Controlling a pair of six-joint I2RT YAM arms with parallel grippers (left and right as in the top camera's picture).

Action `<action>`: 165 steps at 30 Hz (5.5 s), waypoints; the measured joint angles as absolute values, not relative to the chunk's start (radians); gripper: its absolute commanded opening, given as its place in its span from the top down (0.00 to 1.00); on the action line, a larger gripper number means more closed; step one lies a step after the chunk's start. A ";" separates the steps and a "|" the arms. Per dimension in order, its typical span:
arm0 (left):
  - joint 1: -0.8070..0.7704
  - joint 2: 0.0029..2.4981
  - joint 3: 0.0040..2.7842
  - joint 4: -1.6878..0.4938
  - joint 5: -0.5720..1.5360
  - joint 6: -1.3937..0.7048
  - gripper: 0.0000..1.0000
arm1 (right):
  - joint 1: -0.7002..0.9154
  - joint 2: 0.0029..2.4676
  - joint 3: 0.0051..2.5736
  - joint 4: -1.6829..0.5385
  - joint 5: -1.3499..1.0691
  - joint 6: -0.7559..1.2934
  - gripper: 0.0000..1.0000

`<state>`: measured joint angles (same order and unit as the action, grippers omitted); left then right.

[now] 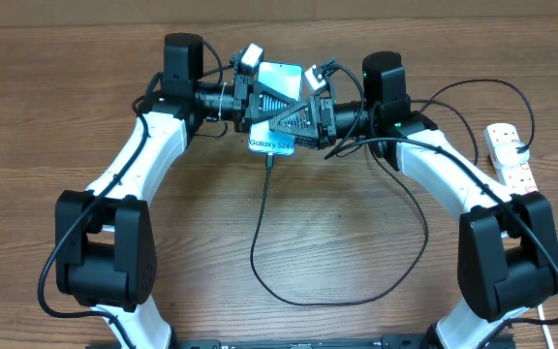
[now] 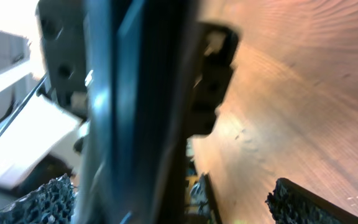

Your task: Plug charger to phone and switch on socket

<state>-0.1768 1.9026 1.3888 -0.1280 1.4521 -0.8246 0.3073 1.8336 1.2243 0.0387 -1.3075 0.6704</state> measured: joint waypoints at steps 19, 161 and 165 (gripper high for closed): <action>-0.134 1.903 1.387 -0.130 1.390 -0.840 0.96 | 0.363 1.834 1.225 -0.174 -1.327 0.534 0.45; -0.123 1.902 1.392 -0.641 0.672 -0.542 0.00 | 0.295 1.847 1.225 -0.540 -0.756 0.538 0.96; -0.123 1.902 1.392 -0.675 0.571 -0.524 0.00 | 0.316 1.877 1.225 -0.544 -0.671 0.511 0.96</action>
